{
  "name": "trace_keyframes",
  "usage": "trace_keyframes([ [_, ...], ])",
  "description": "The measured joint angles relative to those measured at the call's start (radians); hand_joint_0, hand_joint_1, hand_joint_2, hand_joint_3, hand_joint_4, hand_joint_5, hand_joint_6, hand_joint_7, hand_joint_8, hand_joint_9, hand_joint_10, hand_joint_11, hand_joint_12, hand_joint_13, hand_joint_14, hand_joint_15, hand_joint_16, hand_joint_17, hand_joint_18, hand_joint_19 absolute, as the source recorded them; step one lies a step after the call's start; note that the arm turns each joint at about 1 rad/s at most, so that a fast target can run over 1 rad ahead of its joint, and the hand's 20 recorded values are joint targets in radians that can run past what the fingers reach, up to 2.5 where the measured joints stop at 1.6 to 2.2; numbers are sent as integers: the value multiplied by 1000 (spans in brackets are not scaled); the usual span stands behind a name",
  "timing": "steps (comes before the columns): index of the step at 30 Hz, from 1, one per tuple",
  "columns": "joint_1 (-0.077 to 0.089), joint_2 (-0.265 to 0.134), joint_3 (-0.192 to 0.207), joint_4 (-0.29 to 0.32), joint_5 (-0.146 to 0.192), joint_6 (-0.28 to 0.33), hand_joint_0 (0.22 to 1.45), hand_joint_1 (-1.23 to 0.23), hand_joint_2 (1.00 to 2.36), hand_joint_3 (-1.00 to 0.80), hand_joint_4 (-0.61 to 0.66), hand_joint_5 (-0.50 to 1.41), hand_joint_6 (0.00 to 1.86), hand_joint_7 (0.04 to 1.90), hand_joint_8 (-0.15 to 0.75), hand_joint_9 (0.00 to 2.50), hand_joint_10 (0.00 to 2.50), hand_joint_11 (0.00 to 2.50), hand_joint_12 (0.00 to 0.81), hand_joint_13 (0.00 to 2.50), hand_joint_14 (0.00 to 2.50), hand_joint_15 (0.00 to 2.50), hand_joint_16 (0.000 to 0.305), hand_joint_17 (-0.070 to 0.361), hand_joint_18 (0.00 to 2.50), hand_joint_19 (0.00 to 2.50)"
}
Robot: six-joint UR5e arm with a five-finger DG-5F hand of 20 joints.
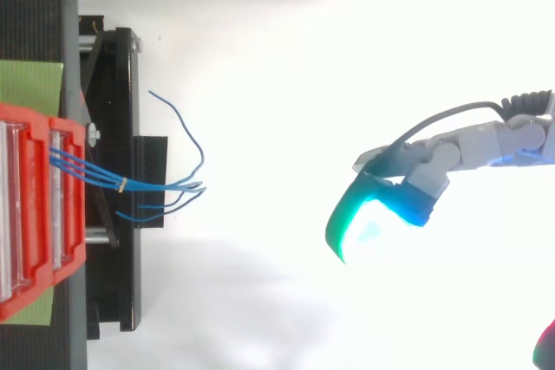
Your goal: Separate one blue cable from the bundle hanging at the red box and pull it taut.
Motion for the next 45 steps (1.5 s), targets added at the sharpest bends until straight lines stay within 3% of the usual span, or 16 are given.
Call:
trace_keyframes([
  [6, -1, 0, 0, -7, 0, -2, 544, -471, 1000, -500, 204, -235, 503, 792, 249, 325, 6, 160, 348, 314, 5, 119, 51, 114, 329, 386],
  [13, -2, -2, -1, -73, -1, -43, 543, -471, 1000, -500, 204, -235, 503, 789, 248, 324, 6, 168, 348, 316, 5, 127, 50, 113, 328, 389],
  [23, -3, -4, -1, -71, 19, -69, 544, -471, 1000, -500, 204, -235, 502, 790, 248, 324, 6, 174, 349, 316, 4, 123, 50, 113, 328, 389],
  [37, 0, -20, -1, -9, 84, -73, 544, -470, 1000, -500, 205, -234, 502, 790, 250, 326, 6, 173, 348, 317, 5, 124, 50, 113, 329, 389],
  [45, -3, -76, 0, 57, 120, -62, 543, -467, 1000, -500, 210, -232, 502, 791, 253, 342, 6, 170, 348, 315, 4, 114, 50, 113, 327, 388],
])
